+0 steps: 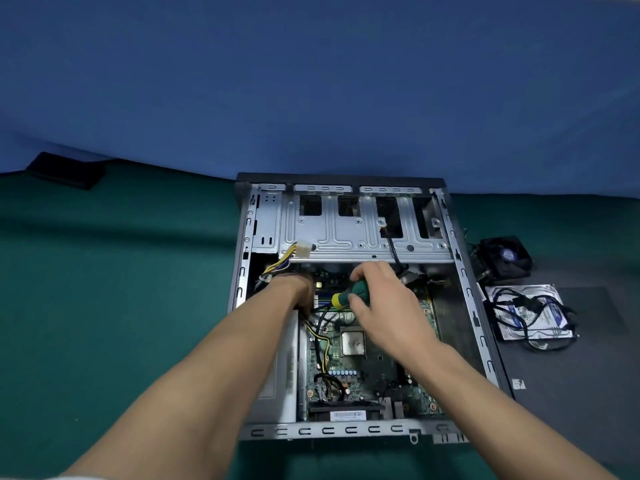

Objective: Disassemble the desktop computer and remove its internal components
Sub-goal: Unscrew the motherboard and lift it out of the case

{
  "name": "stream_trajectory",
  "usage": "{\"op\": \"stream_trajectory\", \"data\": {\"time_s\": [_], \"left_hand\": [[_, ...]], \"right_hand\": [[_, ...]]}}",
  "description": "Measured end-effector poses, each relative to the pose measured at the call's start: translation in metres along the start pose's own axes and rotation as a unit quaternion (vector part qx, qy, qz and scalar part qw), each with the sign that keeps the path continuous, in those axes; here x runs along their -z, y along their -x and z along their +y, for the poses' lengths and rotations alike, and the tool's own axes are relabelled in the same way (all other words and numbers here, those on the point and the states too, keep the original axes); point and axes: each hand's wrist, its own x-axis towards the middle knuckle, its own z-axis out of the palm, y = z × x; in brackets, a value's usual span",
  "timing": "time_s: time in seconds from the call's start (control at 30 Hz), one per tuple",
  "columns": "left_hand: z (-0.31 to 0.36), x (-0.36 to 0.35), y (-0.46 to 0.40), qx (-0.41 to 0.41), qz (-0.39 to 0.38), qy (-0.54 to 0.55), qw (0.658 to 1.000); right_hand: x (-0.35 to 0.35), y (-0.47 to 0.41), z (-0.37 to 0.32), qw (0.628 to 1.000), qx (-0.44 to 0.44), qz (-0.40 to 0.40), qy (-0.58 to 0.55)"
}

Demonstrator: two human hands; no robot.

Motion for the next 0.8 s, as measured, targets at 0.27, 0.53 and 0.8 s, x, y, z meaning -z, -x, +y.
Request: {"op": "stream_trajectory", "data": {"time_s": [0.27, 0.53, 0.8], "left_hand": [[0.024, -0.008, 0.0, 0.054, 0.041, 0.052, 0.996], [0.047, -0.027, 0.003, 0.162, 0.172, -0.001, 0.972], [0.053, -0.038, 0.002, 0.184, 0.211, -0.023, 0.96]], "right_hand": [[0.024, -0.004, 0.035, 0.996, -0.003, 0.042, -0.082], [0.026, -0.005, 0.077, 0.988, 0.011, 0.055, -0.142], [0.018, -0.001, 0.102, 0.987, 0.016, 0.029, -0.154]]}}
